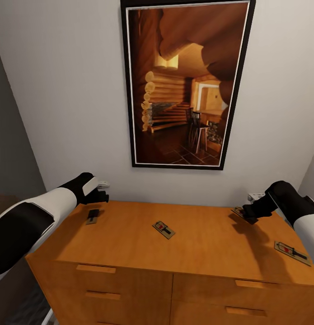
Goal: Take the four mousetraps from the cabinet in the bathroom and place them on the bathroom floor. Make sure all four end up on the same floor surface, and ensure that at least two of them are either under or directly next to the same bathroom sink.
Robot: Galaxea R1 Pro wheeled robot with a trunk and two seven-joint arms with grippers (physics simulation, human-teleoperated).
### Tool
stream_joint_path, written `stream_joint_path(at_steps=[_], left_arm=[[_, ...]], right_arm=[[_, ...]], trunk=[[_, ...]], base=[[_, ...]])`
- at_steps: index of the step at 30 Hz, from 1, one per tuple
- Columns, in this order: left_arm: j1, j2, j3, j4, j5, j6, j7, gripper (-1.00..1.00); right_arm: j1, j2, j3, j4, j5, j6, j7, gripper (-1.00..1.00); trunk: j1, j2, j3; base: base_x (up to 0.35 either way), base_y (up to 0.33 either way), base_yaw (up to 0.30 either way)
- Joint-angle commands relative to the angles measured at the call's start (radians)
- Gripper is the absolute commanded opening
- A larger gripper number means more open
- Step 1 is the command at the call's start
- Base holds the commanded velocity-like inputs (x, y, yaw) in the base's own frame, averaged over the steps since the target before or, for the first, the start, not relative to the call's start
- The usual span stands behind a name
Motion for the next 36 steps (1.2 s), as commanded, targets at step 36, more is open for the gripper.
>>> stream_joint_path(at_steps=[36], left_arm=[[0.050,0.031,-0.003,0.015,0.012,-0.063,0.007,1.00]], right_arm=[[-0.001,-0.001,0.004,0.050,0.010,-0.054,0.010,-1.00]], trunk=[[0.000,-0.001,-0.001]], base=[[0.000,-0.001,0.000]])
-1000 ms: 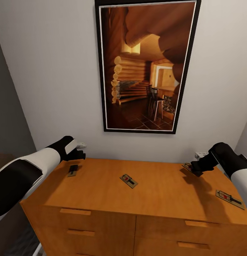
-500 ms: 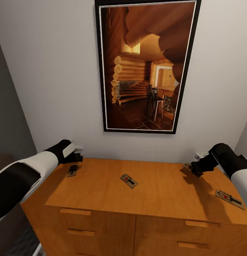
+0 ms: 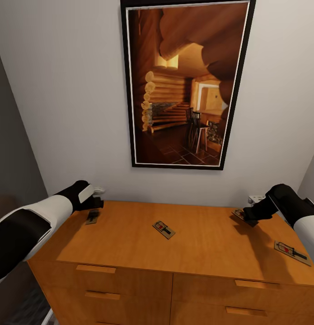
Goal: Take the four mousetraps from the cabinet in the bathroom and place them on the bathroom floor. Make sure all four end up on the same floor surface, and ensure that at least two of them are either under or directly next to the same bathroom sink.
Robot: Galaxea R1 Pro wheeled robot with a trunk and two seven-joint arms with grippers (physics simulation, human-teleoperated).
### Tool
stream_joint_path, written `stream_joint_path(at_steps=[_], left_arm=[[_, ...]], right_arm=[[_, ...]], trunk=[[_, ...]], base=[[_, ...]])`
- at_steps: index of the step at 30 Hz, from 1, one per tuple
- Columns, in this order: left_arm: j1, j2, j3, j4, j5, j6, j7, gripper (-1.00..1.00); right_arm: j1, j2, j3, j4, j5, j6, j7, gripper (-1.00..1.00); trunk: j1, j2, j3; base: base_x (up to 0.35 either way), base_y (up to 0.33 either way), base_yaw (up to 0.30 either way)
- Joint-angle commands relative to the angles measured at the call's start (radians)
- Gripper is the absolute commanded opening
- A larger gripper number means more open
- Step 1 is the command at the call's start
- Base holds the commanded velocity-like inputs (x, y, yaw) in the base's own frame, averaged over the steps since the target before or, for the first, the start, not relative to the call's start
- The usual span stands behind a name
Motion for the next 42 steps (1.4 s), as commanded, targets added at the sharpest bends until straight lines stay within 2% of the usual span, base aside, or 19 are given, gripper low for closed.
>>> stream_joint_path(at_steps=[1,21,31,42], left_arm=[[0.001,0.000,-0.004,-0.002,0.011,0.003,0.008,1.00],[0.038,-0.020,-0.004,-0.003,0.012,-0.029,0.009,1.00],[0.054,-0.020,-0.003,-0.002,0.035,-0.030,0.009,1.00],[0.057,-0.016,-0.001,-0.002,0.041,-0.031,0.008,1.00]], right_arm=[[-0.001,-0.001,0.004,-0.001,0.009,0.001,0.010,-1.00],[-0.001,-0.002,0.004,-0.001,0.009,0.001,0.012,-1.00],[-0.001,-0.001,0.004,-0.001,0.009,0.002,0.012,-1.00],[-0.001,-0.002,0.004,-0.001,0.009,0.002,0.012,-1.00]], trunk=[[0.000,-0.001,-0.001],[0.000,-0.001,-0.001],[0.000,-0.001,-0.001],[0.000,-0.001,-0.001]], base=[[0.000,0.000,0.000],[0.000,0.000,0.000],[0.000,0.000,0.000],[0.000,0.000,0.000]])
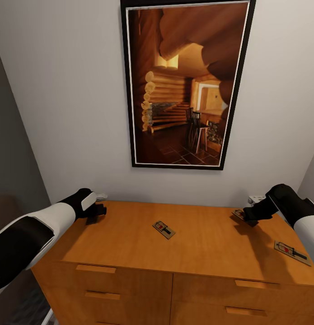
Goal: Take the four mousetraps from the cabinet in the bathroom and place them on the bathroom floor. Make sure all four end up on the same floor surface, and ensure that at least two of them are either under or directly next to the same bathroom sink.
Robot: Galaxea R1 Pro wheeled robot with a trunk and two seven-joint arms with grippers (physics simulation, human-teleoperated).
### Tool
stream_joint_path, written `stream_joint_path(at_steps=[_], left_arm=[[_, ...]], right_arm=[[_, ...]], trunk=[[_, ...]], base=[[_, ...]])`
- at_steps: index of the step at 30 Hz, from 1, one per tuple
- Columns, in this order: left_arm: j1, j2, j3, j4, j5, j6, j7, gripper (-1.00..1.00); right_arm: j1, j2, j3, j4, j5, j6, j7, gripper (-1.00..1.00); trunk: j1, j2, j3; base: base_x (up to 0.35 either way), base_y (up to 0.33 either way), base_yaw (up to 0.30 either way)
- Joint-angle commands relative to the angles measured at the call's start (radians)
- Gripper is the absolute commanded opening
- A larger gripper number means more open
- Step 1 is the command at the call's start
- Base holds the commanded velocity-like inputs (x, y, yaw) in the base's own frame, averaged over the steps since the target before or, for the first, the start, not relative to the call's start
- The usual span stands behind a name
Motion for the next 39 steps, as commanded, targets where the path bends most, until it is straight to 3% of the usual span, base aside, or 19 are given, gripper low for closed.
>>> stream_joint_path(at_steps=[1,39], left_arm=[[0.000,0.001,-0.004,-0.002,0.011,0.004,0.008,1.00],[0.000,0.001,-0.004,0.001,0.012,0.006,0.008,1.00]], right_arm=[[-0.001,-0.001,0.004,-0.001,0.009,0.001,0.010,-1.00],[-0.001,-0.001,0.004,0.000,0.008,0.001,0.010,-1.00]], trunk=[[0.000,-0.001,-0.001],[0.000,-0.001,-0.001]], base=[[0.000,0.000,0.000],[-0.013,0.000,0.000]])
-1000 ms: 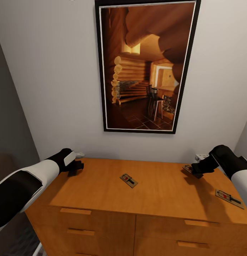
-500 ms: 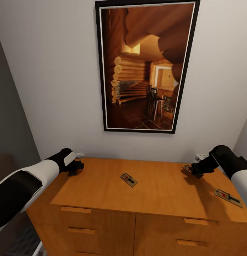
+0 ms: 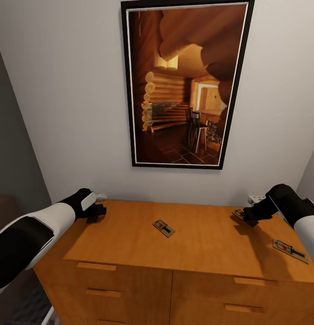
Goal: Take the four mousetraps from the cabinet in the bathroom and place them on the bathroom floor. Make sure all four end up on the same floor surface, and ensure that at least two of them are either under or directly next to the same bathroom sink.
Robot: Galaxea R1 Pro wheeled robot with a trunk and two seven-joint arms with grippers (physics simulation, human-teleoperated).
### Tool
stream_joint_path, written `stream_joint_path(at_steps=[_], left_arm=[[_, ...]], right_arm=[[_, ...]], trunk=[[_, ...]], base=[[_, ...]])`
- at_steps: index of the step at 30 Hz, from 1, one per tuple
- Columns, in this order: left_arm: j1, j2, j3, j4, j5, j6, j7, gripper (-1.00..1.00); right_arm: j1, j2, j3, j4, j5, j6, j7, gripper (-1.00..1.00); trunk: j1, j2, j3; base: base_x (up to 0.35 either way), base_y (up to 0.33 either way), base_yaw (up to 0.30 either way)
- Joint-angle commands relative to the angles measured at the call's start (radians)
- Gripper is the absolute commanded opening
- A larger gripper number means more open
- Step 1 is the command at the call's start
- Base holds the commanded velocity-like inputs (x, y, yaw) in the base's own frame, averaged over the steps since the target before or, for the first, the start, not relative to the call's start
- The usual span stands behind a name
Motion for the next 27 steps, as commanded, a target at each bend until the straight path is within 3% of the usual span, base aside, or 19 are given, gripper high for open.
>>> stream_joint_path(at_steps=[1,9,27], left_arm=[[0.002,0.001,-0.004,-0.001,0.011,0.003,0.007,1.00],[0.037,0.006,-0.003,-0.001,0.011,-0.020,0.007,1.00],[0.045,0.007,-0.003,-0.001,0.011,-0.030,0.007,1.00]], right_arm=[[-0.001,-0.001,0.004,-0.001,0.009,0.001,0.010,-1.00],[-0.001,-0.001,0.004,-0.001,0.009,0.001,0.010,-1.00],[-0.001,-0.001,0.004,-0.001,0.009,0.000,0.010,-1.00]], trunk=[[0.000,-0.001,-0.001],[0.000,-0.001,-0.001],[0.000,-0.001,-0.001]], base=[[0.000,0.000,0.000],[0.000,0.000,0.000],[0.000,0.000,0.000]])
